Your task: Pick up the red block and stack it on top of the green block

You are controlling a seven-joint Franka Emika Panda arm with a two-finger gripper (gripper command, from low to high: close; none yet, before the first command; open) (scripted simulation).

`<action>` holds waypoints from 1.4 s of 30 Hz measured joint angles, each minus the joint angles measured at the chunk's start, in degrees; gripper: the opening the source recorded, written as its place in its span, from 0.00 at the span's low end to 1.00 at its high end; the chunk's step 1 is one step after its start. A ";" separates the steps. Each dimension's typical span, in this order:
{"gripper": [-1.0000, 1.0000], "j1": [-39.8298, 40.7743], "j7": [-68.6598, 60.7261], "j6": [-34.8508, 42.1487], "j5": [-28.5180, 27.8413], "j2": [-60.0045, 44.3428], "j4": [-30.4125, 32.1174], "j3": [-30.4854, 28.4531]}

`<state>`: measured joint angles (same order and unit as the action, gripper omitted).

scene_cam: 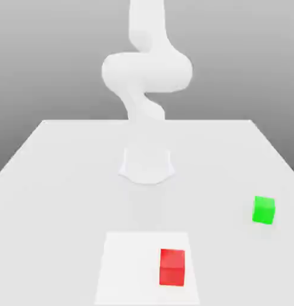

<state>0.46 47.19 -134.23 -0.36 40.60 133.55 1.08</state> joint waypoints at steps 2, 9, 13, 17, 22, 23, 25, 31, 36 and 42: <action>0.50 0.22 1.24 -2.07 -0.44 -4.43 1.49 0.77; 0.50 1.11 5.16 -8.91 -1.61 -19.07 6.43 3.35; 0.50 1.15 7.38 -12.80 -2.29 -27.40 9.23 4.33; 0.50 1.02 9.36 -16.69 -2.62 -35.69 12.03 5.19; 0.50 0.01 11.08 -21.65 -2.04 -45.99 15.44 5.62; 0.50 -0.11 11.45 -23.06 -2.26 -48.05 15.57 5.51; 0.50 -0.58 12.32 -26.31 -3.23 -52.19 15.28 4.87; 0.00 -1.93 13.45 -31.34 -4.71 -58.24 14.45 3.21; 0.00 -1.74 13.33 -30.60 -4.51 -57.32 14.61 3.47; 0.00 -2.81 13.54 -22.46 -1.20 -46.98 16.73 6.61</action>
<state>-2.35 60.73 -156.69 -1.56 -6.38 150.28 7.69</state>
